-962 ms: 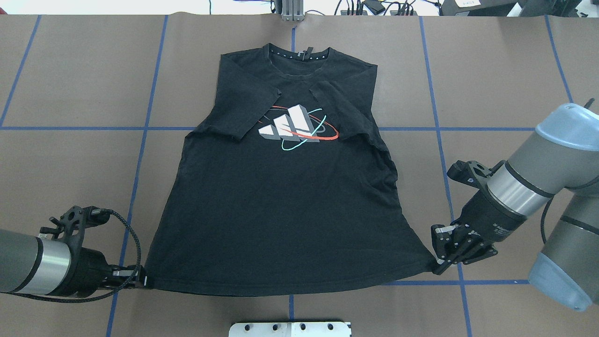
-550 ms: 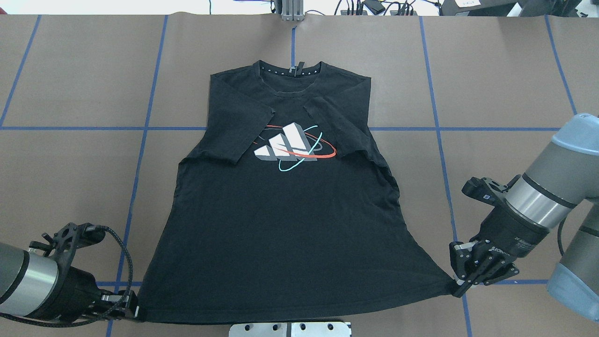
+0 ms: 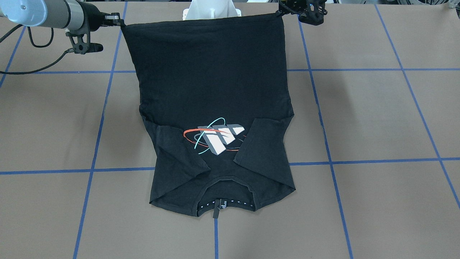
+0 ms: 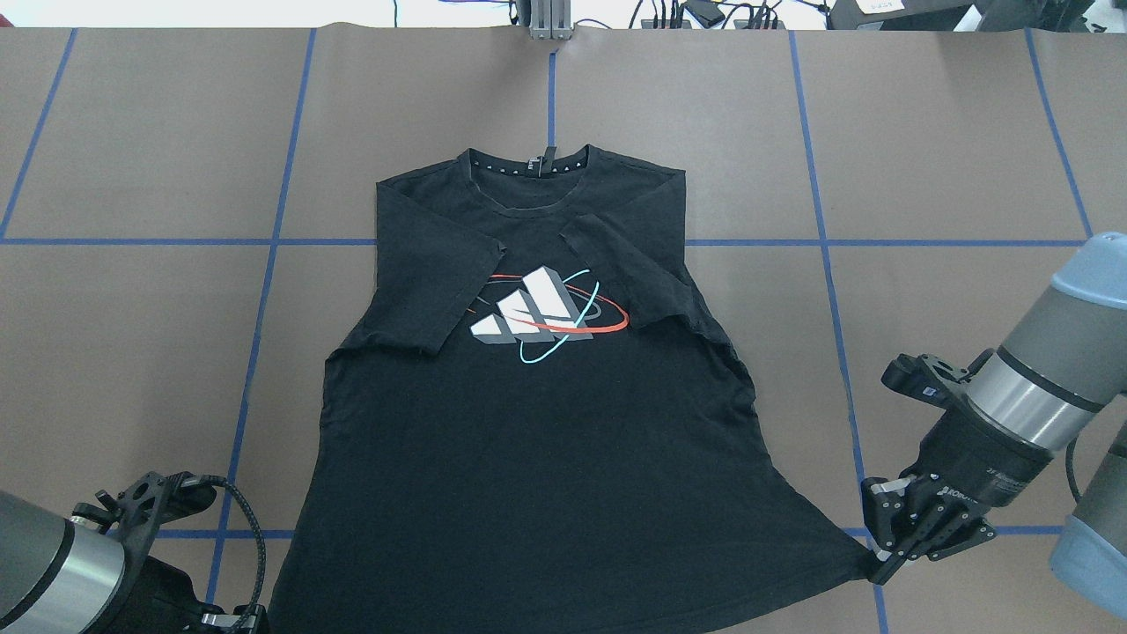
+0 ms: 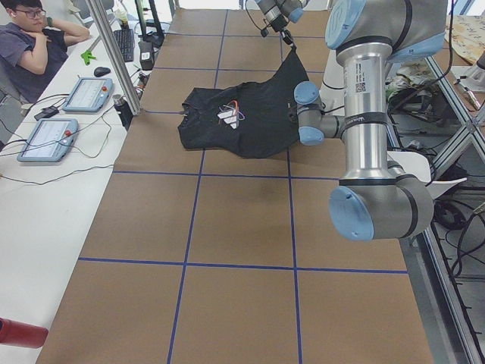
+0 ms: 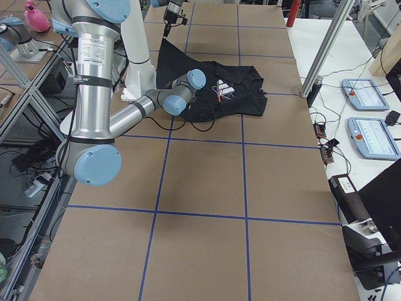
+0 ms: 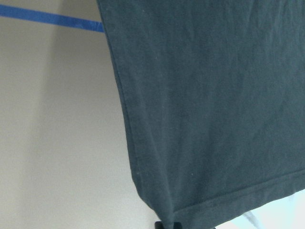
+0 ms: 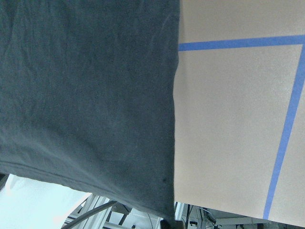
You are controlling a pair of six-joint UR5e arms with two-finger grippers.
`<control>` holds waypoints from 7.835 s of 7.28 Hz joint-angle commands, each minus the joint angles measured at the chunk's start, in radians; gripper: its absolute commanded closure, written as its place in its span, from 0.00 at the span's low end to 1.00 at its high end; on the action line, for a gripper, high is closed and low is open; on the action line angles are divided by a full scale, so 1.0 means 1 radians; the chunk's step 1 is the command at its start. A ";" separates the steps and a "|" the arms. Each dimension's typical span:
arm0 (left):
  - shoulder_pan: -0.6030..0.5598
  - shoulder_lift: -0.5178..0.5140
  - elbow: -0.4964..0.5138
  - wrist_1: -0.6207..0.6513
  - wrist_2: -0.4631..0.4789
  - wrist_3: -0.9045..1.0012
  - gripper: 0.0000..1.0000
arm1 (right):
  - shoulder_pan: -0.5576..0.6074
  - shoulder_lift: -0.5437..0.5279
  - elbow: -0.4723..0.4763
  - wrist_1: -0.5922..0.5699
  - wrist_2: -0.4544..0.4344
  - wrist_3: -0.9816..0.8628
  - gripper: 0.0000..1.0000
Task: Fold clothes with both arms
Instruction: 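Lift both hem corners with both grippers and pull them toward the collar, then carry both hem corners over the shirt to the collar with both grippers, then lower the hem onto the collar and open both grippers, then move the right gripper down to the folded shirt's side edge nearest it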
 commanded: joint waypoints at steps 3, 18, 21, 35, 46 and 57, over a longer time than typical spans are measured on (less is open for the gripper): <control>-0.332 -0.060 0.001 0.012 -0.100 0.031 1.00 | 0.139 0.087 -0.025 0.000 -0.008 -0.003 1.00; -0.652 -0.521 0.572 0.002 -0.031 0.105 1.00 | 0.409 0.624 -0.703 0.158 -0.190 -0.038 1.00; -0.654 -0.536 0.643 0.004 -0.026 0.111 1.00 | 0.394 0.666 -0.769 0.156 -0.251 -0.038 1.00; -0.691 -0.644 0.812 0.013 0.015 0.140 1.00 | 0.394 0.799 -0.929 0.147 -0.319 -0.037 1.00; -0.691 -0.680 0.838 0.010 0.018 0.140 1.00 | 0.400 0.844 -0.987 0.152 -0.327 -0.037 1.00; -0.721 -0.688 0.682 0.142 0.078 0.146 0.00 | 0.222 0.587 -0.727 0.155 -0.333 -0.035 0.00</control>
